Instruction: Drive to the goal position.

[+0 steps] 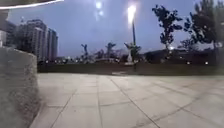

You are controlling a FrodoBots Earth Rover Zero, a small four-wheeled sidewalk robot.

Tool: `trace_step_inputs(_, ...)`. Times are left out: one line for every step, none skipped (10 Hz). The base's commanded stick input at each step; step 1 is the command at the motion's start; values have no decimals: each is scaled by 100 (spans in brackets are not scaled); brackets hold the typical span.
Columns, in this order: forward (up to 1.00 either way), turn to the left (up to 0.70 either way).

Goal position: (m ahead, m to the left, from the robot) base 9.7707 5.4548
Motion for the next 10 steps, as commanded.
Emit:
trace_step_inputs(70,11)
trace_step_inputs(70,35)
trace_step_inputs(70,35)
trace_step_inputs(70,35)
trace_step_inputs(70,35)
trace_step_inputs(70,35)
trace_step_inputs(70,35)
trace_step_inputs(70,35)
trace_step_inputs(70,35)
trace_step_inputs(70,35)
